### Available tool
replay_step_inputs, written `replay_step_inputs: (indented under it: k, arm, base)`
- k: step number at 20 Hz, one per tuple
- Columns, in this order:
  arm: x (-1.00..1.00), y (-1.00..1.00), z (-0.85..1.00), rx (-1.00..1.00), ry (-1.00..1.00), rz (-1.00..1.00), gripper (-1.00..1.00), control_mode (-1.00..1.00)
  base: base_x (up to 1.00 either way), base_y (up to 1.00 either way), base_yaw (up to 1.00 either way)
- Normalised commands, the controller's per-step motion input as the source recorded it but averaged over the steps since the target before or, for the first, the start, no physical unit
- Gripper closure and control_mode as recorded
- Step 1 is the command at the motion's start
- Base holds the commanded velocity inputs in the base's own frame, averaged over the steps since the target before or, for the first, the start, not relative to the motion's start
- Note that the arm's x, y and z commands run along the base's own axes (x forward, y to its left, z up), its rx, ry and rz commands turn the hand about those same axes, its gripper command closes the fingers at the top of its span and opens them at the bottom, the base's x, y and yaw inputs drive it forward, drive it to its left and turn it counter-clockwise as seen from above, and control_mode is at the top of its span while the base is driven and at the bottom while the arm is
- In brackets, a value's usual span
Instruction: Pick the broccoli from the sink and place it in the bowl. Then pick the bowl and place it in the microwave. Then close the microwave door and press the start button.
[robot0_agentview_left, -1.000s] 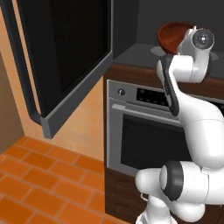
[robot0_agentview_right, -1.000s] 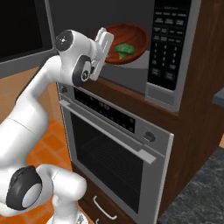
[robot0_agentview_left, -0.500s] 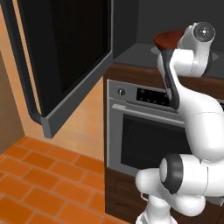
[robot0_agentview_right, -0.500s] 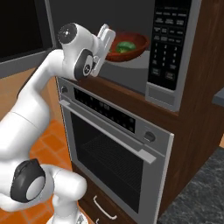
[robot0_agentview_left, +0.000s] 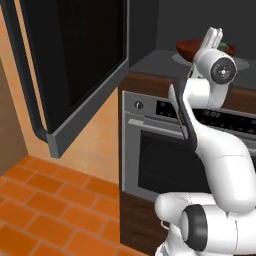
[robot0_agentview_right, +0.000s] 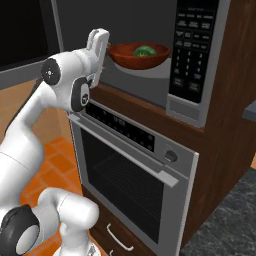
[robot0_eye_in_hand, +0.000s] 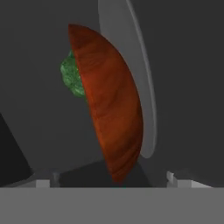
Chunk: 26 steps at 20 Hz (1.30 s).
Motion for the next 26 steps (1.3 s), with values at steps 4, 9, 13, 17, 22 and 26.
replay_step_inputs:
  k: [4, 9, 13, 17, 22, 26]
  arm:
    - [-0.89, 0.33, 0.46, -0.03, 0.00, 0.07, -1.00, -1.00]
    - [-1.00, 0.35, 0.30, -0.01, 0.07, 0.08, -1.00, -1.00]
    - [-0.95, 0.43, 0.07, 0.00, 0.13, -0.06, -1.00, -1.00]
    - [-1.00, 0.27, 0.00, -0.02, -0.14, -0.05, -1.00, -1.00]
    - [-1.00, 0.42, -0.05, 0.00, -0.16, 0.00, -1.00, -1.00]
    - [-1.00, 0.55, -0.09, 0.00, -0.12, 0.01, -1.00, -1.00]
  base:
    - [0.00, 0.00, 0.00]
    - [0.00, 0.00, 0.00]
    - [0.00, 0.00, 0.00]
    - [0.00, 0.00, 0.00]
    - [0.00, 0.00, 0.00]
    - [0.00, 0.00, 0.00]
